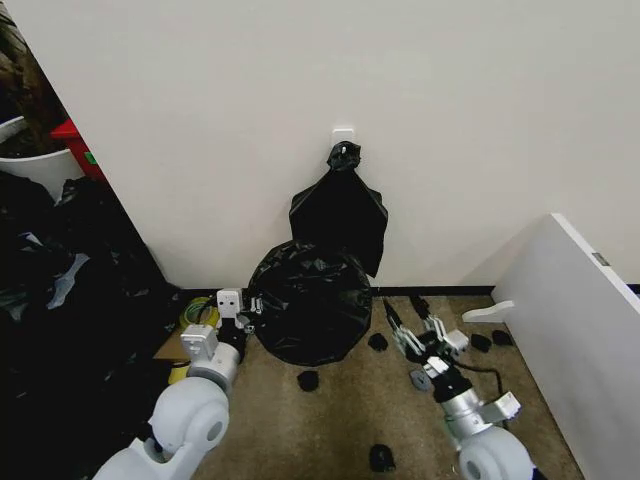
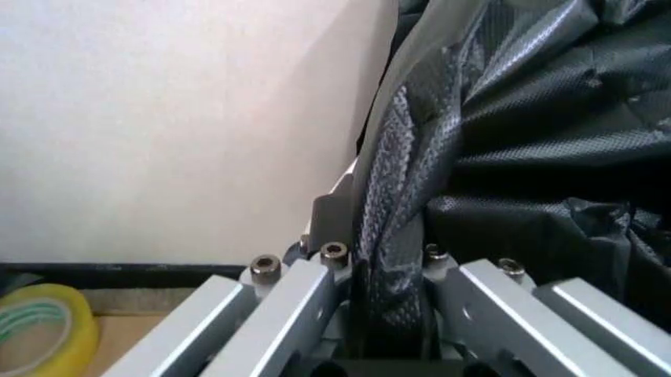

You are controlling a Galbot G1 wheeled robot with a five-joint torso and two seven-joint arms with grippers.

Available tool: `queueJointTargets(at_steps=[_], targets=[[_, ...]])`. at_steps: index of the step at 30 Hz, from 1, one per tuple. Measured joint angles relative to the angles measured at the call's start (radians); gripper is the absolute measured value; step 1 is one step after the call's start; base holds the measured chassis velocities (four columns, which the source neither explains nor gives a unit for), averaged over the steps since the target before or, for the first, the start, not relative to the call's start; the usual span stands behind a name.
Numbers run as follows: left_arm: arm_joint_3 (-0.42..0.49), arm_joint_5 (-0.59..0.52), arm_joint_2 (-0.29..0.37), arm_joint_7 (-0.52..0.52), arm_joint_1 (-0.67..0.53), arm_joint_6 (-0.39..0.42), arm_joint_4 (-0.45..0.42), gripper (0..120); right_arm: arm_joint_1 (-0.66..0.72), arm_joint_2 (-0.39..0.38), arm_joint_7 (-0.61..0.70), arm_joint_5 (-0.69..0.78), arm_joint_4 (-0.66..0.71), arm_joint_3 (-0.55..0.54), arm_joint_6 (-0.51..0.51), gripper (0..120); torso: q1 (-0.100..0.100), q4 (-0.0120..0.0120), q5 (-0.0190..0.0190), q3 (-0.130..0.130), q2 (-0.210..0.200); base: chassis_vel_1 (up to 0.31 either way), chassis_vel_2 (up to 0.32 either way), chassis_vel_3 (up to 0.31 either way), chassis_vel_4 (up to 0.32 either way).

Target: Place the garbage bag over the trash bin.

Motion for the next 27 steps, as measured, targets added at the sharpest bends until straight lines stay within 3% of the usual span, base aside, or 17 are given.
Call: queueJointTargets(at_steps=[3, 6, 7, 10, 13, 15, 21, 27], targets=[[0.006, 0.013, -0.008, 0.008, -0.002, -0.016, 0.018, 1, 0.009, -0.016, 0.04, -0.019, 0.052, -0.045, -0.037, 36, 0.0, -0.0001, -0.0003, 0.0, 0.0, 0.0, 0.0, 0.0, 0.0], [0.016, 0.036, -0.018, 0.02, -0.01, -0.042, 0.052, 1, 0.05, -0.051, 0.192, -0.088, 0.131, -0.129, -0.166, 21, 0.0, 0.0, -0.0004, 0.0, 0.0, 0.0, 0.0, 0.0, 0.0], [0.016, 0.036, -0.018, 0.02, -0.01, -0.042, 0.052, 1, 0.05, -0.051, 0.192, -0.088, 0.131, -0.129, -0.166, 21, 0.0, 0.0, -0.0004, 0.0, 0.0, 0.0, 0.0, 0.0, 0.0], [0.027, 0.049, -0.029, 0.034, -0.017, -0.064, 0.07, 1, 0.111, -0.072, 0.356, -0.134, 0.156, -0.209, -0.303, 8, 0.0, -0.0001, -0.0001, 0.0, 0.0, 0.0, 0.0, 0.0, 0.0], [0.033, 0.057, -0.036, 0.045, -0.02, -0.074, 0.073, 1, 0.164, -0.076, 0.439, -0.149, 0.145, -0.262, -0.383, 0, 0.0, -0.0001, -0.0003, 0.0, 0.0, 0.0, 0.0, 0.0, 0.0], [0.046, 0.076, -0.039, 0.053, -0.021, -0.081, 0.074, 1, 0.252, -0.06, 0.541, -0.149, 0.101, -0.334, -0.48, 0, 0.0, -0.0001, 0.0001, 0.0, 0.0, 0.0, 0.0, 0.0, 0.0], [0.09, 0.118, -0.035, 0.061, -0.013, -0.093, 0.077, 1, 0.379, -0.01, 0.656, -0.134, 0.038, -0.411, -0.574, 0, 0.0, 0.0, -0.0002, 0.0, 0.0, 0.0, 0.0, 0.0, 0.0], [0.141, 0.226, -0.035, 0.099, -0.003, -0.169, 0.114, 1, 0.503, 0.045, 0.823, -0.083, -0.025, -0.471, -0.725, 0, 0.0, 0.0001, -0.0003, 0.0, 0.0, 0.0, 0.0, 0.0, 0.0]])
